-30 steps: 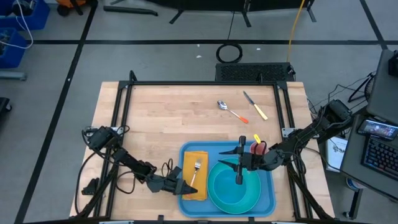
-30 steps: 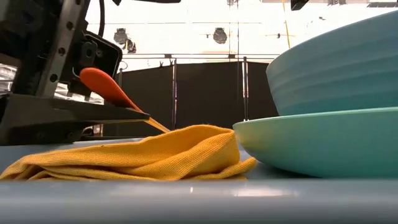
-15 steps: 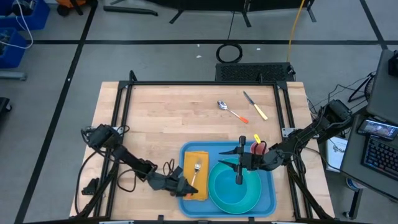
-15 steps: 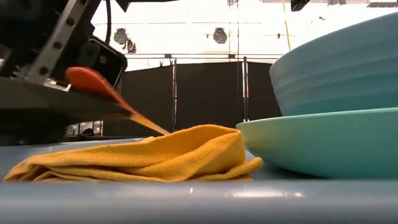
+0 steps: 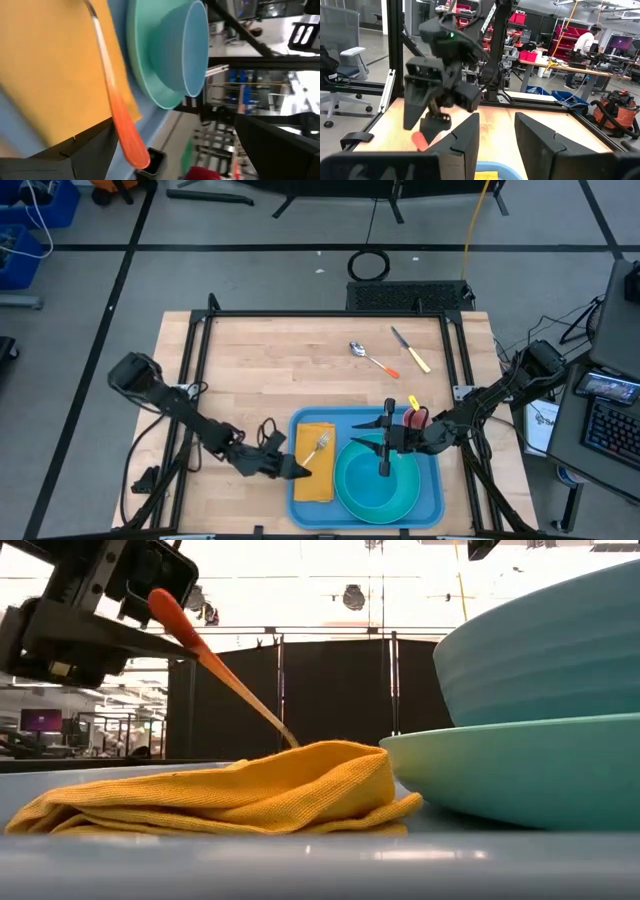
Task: Set up tray
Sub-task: Put the orange fork on the orange napkin
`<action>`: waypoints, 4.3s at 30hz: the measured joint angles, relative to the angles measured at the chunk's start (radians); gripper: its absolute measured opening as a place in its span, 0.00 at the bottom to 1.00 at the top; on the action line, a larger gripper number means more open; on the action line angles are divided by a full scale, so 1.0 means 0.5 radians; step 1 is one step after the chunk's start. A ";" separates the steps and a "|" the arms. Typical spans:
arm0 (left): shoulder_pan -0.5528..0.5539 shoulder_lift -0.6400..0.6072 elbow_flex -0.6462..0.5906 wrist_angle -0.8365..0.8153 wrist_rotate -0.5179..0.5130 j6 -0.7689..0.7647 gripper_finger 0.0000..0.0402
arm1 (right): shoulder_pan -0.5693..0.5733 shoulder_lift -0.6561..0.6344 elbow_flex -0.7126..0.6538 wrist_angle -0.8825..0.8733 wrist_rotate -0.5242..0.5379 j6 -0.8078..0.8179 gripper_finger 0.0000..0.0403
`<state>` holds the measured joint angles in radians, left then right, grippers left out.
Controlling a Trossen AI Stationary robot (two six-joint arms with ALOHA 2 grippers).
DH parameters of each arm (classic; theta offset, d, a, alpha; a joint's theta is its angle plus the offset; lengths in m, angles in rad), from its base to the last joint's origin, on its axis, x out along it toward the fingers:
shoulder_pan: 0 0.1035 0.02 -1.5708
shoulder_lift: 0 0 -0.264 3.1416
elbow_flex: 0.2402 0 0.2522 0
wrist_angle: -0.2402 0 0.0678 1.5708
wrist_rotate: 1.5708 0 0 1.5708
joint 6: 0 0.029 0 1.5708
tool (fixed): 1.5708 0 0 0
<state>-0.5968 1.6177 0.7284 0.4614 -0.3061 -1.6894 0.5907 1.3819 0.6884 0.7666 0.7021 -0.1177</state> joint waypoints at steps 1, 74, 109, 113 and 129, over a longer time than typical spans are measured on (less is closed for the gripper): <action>0.000 -0.034 -0.003 -0.032 -0.012 0.054 0.99 | 0.000 0.000 0.000 0.000 0.000 0.000 0.28; -0.558 -0.188 -0.004 0.231 -0.911 2.111 0.99 | -1.089 1.155 1.702 -2.832 -2.293 0.855 0.28; -0.558 -0.186 -0.004 0.176 -0.912 2.110 0.99 | -1.117 1.382 1.699 -2.629 -2.508 0.945 0.28; -0.558 -0.186 -0.004 0.175 -0.912 2.110 0.99 | -1.109 1.393 1.700 -2.567 -2.562 0.979 0.28; -0.558 -0.186 -0.004 0.160 -0.926 2.112 0.99 | -1.099 1.393 1.699 -2.557 -2.561 0.983 0.19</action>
<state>-0.8757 1.5246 0.7263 0.5415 -0.7692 -0.6334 0.0414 2.0785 1.5379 -0.5117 -0.5785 0.3740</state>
